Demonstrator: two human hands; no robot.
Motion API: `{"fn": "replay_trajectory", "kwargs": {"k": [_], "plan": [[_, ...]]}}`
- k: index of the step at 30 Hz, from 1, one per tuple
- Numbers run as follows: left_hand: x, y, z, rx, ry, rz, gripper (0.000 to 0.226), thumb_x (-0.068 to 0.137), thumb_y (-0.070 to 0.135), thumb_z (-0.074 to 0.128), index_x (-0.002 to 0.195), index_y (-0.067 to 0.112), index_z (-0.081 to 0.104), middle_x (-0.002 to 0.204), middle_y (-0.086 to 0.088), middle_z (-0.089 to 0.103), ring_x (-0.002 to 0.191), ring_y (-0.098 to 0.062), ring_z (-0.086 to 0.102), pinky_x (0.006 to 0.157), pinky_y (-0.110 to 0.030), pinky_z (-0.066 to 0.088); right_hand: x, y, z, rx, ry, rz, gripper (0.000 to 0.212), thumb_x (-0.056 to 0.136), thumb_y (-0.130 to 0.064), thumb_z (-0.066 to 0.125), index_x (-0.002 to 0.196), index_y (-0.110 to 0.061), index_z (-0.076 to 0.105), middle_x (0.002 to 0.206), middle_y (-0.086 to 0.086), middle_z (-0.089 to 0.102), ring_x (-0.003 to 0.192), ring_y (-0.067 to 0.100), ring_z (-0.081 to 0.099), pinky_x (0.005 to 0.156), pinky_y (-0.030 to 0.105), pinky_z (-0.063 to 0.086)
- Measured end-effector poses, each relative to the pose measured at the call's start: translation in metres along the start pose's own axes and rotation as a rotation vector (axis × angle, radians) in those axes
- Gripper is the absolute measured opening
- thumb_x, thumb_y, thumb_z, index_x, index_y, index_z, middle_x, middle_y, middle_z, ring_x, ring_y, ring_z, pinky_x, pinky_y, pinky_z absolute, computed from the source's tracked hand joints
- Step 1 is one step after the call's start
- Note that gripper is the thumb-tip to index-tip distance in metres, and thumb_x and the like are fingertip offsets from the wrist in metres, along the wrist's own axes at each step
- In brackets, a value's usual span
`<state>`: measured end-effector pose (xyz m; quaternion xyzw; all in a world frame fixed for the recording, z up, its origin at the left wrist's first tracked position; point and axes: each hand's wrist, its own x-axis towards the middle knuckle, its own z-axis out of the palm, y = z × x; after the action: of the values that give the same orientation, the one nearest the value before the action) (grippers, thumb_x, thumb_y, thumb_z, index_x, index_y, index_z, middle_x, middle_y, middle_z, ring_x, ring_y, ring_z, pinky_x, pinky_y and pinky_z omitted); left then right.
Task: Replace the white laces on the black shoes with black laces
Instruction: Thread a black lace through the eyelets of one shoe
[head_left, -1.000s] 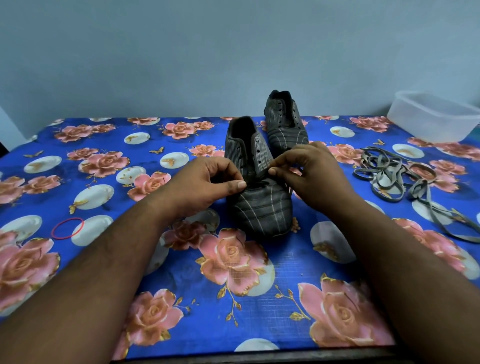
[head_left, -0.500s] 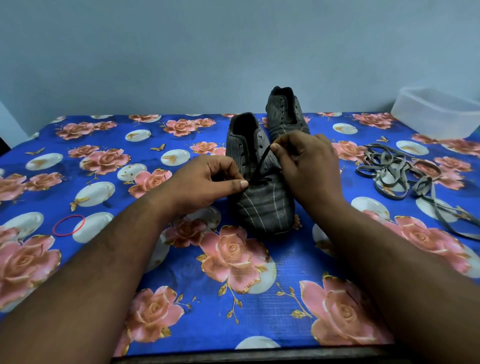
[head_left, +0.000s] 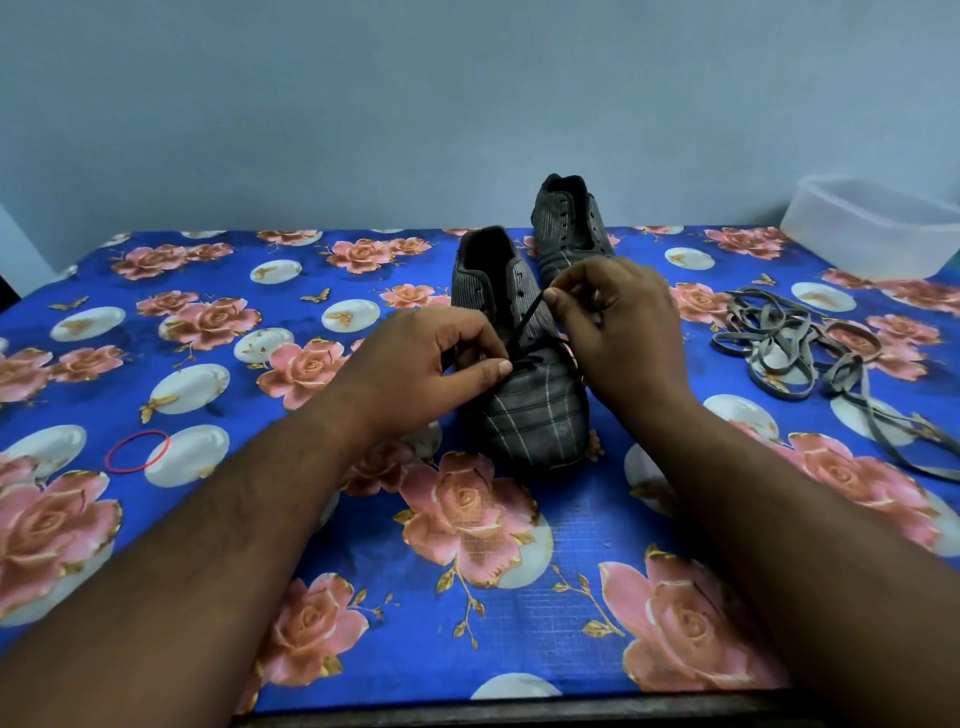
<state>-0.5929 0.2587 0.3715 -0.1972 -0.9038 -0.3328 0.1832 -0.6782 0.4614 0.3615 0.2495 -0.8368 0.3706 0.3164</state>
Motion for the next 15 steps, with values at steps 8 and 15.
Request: {"fn": "replay_trajectory", "kwargs": {"k": [8, 15], "plan": [[0.001, -0.003, -0.008, 0.206, 0.013, 0.172, 0.042, 0.083, 0.059, 0.069, 0.065, 0.021, 0.067, 0.065, 0.011, 0.061, 0.061, -0.004, 0.051, 0.057, -0.031, 0.041, 0.001, -0.006, -0.004, 0.035, 0.061, -0.034, 0.017, 0.092, -0.04, 0.062, 0.091, -0.024, 0.067, 0.085, -0.015, 0.055, 0.088, 0.021, 0.056, 0.081, 0.044, 0.045], [0.0, -0.002, -0.001, -0.072, 0.066, -0.059, 0.016, 0.091, 0.032, 0.075, 0.084, 0.018, 0.071, 0.064, 0.017, 0.059, 0.054, -0.003, 0.047, 0.055, -0.015, 0.035, 0.0, -0.013, -0.006, 0.062, 0.09, -0.084, 0.016, 0.096, -0.035, 0.061, 0.092, -0.02, 0.065, 0.084, -0.009, 0.062, 0.083, 0.015, 0.05, 0.077, 0.031, 0.036]]}}
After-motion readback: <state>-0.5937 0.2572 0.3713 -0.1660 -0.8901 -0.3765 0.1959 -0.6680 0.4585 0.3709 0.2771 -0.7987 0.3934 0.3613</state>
